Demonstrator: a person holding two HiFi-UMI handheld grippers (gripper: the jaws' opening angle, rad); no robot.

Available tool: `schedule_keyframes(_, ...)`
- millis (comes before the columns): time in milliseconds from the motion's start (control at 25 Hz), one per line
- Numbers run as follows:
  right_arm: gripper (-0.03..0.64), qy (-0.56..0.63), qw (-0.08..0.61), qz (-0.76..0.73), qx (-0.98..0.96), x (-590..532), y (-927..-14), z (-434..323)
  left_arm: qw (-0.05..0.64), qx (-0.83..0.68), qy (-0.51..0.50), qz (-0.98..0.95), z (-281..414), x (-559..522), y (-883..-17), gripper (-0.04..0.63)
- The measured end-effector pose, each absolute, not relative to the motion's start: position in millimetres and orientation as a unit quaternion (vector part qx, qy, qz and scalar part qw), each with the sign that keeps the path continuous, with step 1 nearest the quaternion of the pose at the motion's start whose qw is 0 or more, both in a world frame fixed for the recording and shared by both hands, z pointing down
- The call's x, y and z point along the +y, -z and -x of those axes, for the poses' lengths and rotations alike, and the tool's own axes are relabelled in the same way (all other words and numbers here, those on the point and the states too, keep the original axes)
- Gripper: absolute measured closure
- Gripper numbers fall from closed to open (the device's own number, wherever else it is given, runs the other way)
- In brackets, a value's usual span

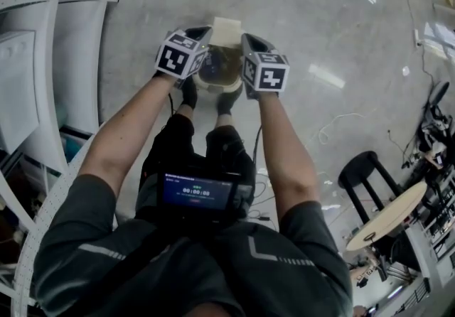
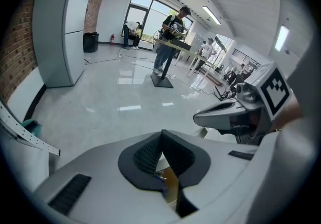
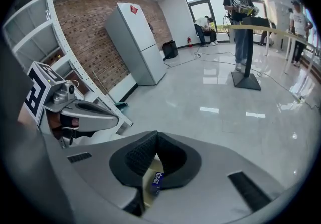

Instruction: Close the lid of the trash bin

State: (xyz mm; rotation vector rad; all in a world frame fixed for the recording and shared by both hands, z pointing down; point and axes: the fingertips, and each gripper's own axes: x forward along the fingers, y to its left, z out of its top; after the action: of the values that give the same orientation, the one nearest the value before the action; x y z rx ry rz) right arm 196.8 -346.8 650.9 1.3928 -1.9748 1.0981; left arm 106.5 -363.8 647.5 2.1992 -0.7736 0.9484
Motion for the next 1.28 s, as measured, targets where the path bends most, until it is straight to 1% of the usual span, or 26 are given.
schedule_keyframes(120, 0.606, -0.408, 0.244, -0.506, -0.72, -341, -653, -194, 0.325, -0.283, -0.362, -0.827, -106, -355, -648, 0.601)
schedule_keyframes(320, 0.606, -0.408, 0.25, -0.504, -0.719, -324, -651, -193, 0.318, -0.274, -0.378, -0.825, -103, -336, -649, 0.601)
schedule_keyframes(520, 0.606, -0.421, 0.27, -0.491, -0.714, -299, -674, -188, 0.32, -0.258, -0.393, -0.822, -97, -313, -674, 0.601)
schedule_keyframes(760, 0.606, -0.442, 0.294, -0.472, -0.704, -272, -706, -189, 0.351, -0.257, -0.408, -0.803, -95, -287, -706, 0.601)
schedule_keyframes(960, 0.606, -0.474, 0.284, -0.47, -0.689, -243, -722, -182, 0.394, -0.27, -0.402, -0.781, -85, -263, -722, 0.601)
schedule_keyframes(1280, 0.606, -0.487, 0.326, -0.441, -0.68, -201, -751, -169, 0.428, -0.268, -0.419, -0.754, -72, -223, -757, 0.601)
